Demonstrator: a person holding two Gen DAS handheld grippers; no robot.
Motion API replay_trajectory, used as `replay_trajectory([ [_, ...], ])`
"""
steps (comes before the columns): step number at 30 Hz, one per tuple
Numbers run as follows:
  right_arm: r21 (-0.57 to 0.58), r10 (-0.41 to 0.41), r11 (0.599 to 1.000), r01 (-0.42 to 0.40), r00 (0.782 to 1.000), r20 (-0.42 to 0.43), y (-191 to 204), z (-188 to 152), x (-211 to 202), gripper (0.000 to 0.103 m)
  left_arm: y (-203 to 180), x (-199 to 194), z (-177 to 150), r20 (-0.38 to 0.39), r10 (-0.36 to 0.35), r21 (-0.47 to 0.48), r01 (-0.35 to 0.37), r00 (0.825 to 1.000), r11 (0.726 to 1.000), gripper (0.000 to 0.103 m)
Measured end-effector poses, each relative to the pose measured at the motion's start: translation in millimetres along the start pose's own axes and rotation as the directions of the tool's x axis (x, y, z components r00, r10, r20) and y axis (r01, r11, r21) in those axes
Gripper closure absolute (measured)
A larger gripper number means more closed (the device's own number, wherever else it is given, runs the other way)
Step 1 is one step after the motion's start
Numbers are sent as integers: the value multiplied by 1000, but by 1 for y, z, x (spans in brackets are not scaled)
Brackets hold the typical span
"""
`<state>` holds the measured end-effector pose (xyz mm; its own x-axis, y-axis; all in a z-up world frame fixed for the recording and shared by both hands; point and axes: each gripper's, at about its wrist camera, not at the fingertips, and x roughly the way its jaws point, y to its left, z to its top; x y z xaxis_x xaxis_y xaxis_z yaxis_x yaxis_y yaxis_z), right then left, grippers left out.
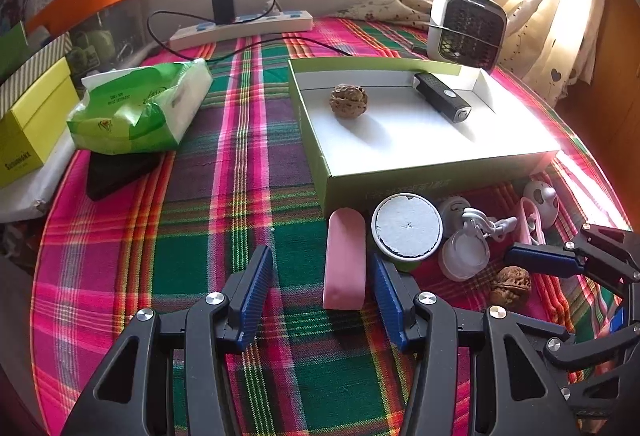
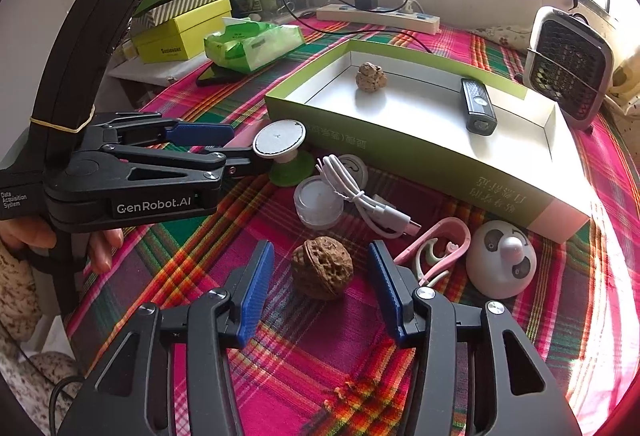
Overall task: Organize objects
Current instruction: 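Grasp the second walnut with the right tool while the left tool grasps the pink case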
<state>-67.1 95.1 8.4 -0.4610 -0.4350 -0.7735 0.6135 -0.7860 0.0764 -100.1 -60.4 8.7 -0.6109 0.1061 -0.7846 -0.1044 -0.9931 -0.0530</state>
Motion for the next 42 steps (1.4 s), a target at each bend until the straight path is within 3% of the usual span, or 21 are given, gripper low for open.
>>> replay_trajectory([
  [6, 7, -9, 1000, 9, 1000, 2, -2, 0, -1, 61, 0, 1, 0, 2, 15, -22, -15, 1000, 1000, 56],
  [25, 17, -24, 1000, 24, 1000, 3, -4, 0, -2, 73, 9, 0, 1, 17, 73, -34, -72, 997, 997, 87],
  [42, 17, -23, 1000, 23, 1000, 4, -4, 1, -2, 73, 10, -1, 1, 18, 73, -34, -73, 997, 997, 87],
])
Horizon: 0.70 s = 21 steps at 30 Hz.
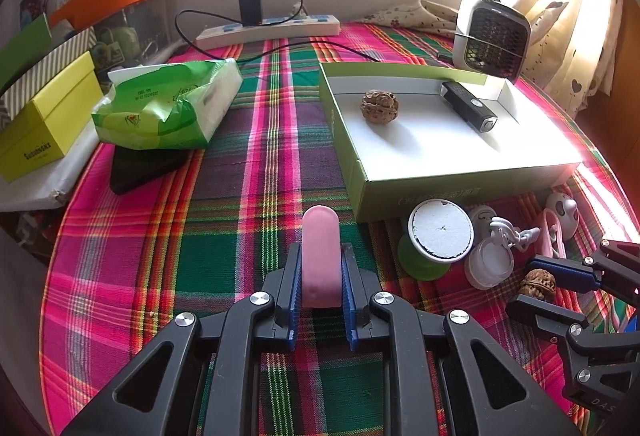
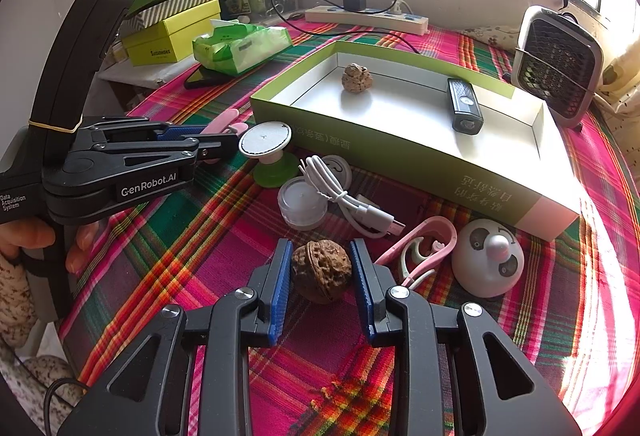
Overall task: Organize objects
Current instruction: 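Grasp the second walnut with the right tool while the left tool grasps the pink case, then carry the pink case in the left tool into the box while the right tool carries the walnut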
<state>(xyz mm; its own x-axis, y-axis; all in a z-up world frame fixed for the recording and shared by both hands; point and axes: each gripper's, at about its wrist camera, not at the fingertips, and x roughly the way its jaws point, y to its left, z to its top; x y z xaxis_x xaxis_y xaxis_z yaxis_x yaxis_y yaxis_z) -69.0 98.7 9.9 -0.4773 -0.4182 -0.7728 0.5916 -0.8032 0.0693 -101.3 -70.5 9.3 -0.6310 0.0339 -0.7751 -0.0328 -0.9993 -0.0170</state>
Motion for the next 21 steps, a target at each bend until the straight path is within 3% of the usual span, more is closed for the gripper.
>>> replay_trajectory([
  [21, 3, 3, 1000, -3, 1000, 14, -2, 3, -4, 73, 1, -5, 0, 2, -16, -3, 16, 1000, 1000, 87],
])
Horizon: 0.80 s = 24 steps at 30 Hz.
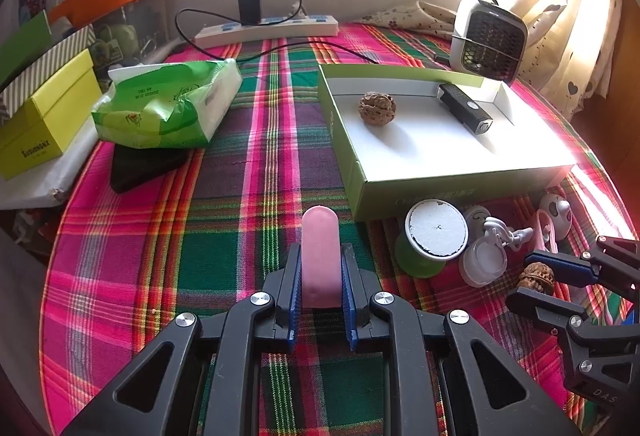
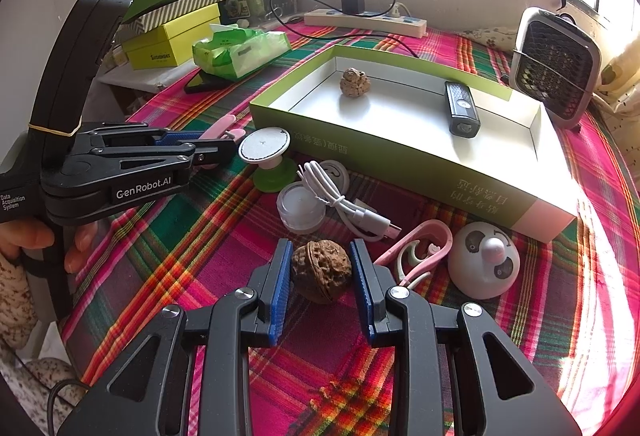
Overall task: Organize objects
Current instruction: 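Carry the pink case in the left tool into the box while the right tool carries the walnut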
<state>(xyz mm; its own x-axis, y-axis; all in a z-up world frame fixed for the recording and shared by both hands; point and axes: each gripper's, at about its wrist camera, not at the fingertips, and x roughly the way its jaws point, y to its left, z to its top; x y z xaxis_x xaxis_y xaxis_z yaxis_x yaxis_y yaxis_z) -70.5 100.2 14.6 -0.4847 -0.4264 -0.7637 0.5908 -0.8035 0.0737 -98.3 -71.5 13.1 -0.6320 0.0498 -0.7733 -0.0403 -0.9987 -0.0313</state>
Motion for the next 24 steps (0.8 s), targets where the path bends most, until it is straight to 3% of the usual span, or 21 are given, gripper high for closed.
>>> replay_trajectory([
  [24, 55, -45, 998, 40, 995, 91, -19, 21, -28, 73, -25, -31, 32, 75, -66, 56, 62, 995, 997, 87],
])
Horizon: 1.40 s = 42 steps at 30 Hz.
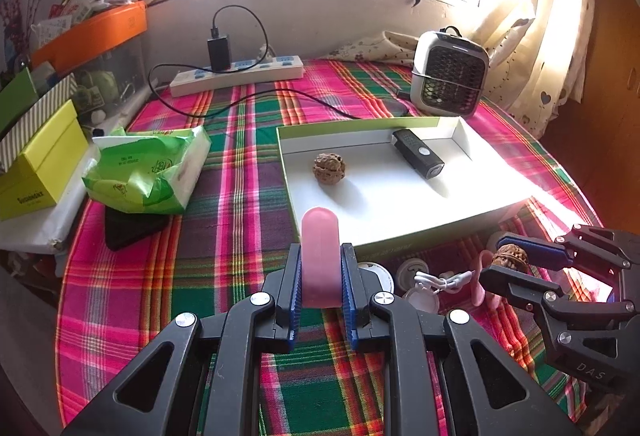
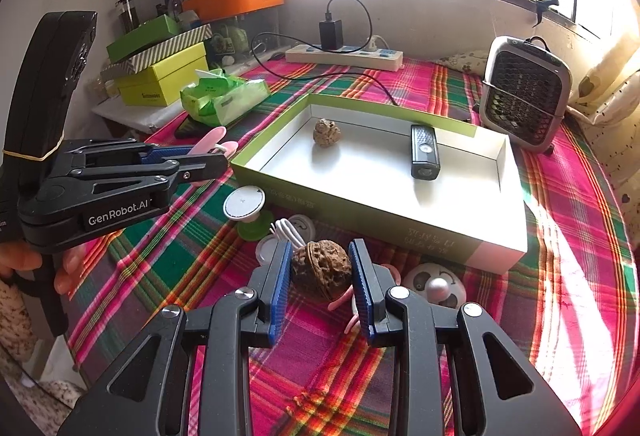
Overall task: Organize objects
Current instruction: 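Carry the pink case in the left tool into the box while the right tool carries the walnut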
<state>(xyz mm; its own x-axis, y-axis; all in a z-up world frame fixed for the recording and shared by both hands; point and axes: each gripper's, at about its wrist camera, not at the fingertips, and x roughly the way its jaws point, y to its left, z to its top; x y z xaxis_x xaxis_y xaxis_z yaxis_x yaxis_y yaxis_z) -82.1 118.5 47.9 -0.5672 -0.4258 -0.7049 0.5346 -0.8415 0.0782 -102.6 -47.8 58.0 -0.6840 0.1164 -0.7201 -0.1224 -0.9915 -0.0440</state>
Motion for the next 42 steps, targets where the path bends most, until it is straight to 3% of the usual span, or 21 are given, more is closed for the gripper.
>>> replay_trajectory([
  [18, 93, -125, 988, 121, 992, 34, -57, 44, 6, 73, -18, 31, 45, -3, -76, 20, 76, 997, 997, 87],
  [42, 150, -166, 973, 174, 984, -61, -121, 85, 80, 73, -37, 108, 80, -103, -89, 27, 92, 991, 995, 87],
])
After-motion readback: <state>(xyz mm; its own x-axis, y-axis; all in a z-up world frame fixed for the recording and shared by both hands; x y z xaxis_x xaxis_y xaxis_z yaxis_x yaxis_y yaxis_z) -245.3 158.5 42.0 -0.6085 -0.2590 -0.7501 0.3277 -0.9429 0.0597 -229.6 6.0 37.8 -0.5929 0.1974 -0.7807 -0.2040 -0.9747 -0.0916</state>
